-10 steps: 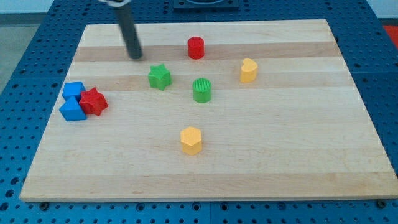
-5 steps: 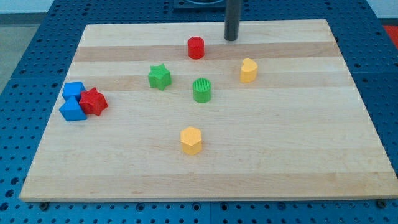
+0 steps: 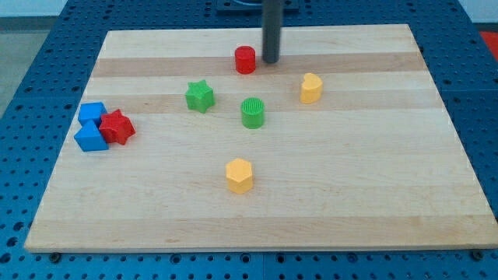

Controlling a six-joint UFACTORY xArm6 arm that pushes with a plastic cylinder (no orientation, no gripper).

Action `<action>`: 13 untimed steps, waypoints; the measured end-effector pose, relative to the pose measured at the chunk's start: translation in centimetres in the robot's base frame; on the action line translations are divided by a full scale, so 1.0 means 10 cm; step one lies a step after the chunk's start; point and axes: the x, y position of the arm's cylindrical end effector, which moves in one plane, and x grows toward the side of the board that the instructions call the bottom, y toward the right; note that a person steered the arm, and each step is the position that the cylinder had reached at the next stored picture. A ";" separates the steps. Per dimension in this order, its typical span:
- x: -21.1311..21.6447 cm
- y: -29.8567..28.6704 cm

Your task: Drag the red circle towards center left side of the board

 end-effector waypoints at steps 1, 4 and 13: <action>0.25 -0.79; -0.11 -0.79; -0.19 -1.69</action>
